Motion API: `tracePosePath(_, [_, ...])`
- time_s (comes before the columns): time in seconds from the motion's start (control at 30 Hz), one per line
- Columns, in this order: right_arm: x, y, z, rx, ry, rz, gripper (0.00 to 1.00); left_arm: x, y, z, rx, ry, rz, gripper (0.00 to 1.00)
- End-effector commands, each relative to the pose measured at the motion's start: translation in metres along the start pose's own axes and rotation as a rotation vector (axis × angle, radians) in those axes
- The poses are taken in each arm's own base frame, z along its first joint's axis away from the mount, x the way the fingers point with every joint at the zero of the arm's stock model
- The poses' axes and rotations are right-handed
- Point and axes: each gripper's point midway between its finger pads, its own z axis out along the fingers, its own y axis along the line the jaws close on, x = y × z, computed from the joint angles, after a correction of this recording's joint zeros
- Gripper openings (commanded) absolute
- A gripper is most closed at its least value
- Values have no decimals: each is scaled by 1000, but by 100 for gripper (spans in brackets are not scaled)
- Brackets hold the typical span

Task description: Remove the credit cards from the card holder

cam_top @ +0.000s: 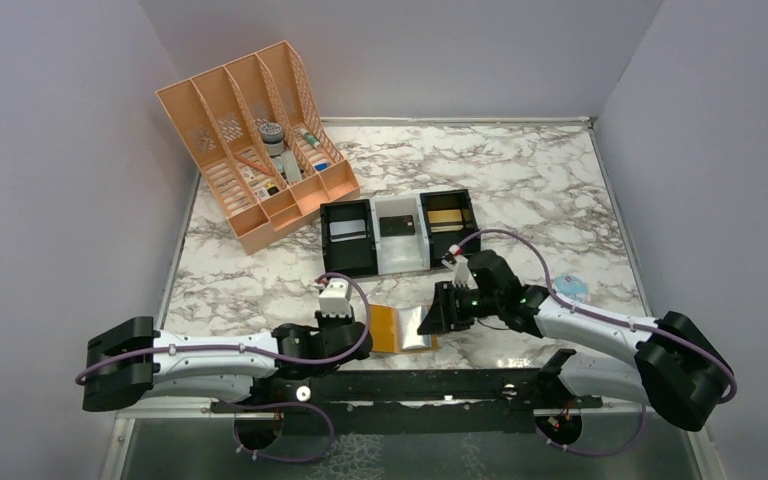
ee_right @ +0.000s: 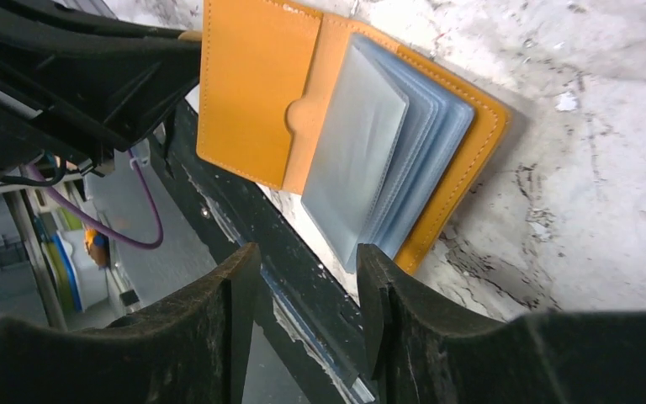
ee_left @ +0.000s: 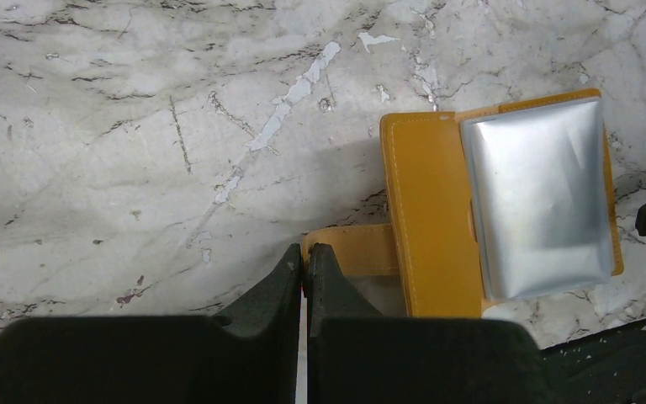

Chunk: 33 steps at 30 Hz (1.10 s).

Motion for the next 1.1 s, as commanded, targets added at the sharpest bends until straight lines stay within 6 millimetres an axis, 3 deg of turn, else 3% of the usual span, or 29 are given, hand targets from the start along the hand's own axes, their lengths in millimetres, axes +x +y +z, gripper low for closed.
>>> tracePosePath(0.0, [-10,8,8,-12,-26,-18,46,-6,-2,1,-17,-23,2,0])
tracePosePath(0.47, [-7,1,20,0,-10,10,43,-7,-2,-1,7,-28,-13,0])
tracePosePath(0.77, [-16,-10,16,87,-62,10,44,-6,-2,-1,7,-24,-10,0])
tracePosePath(1.07, [-8,-8,25,42,-15,19,43,-4,-5,1,11,-16,-2,0])
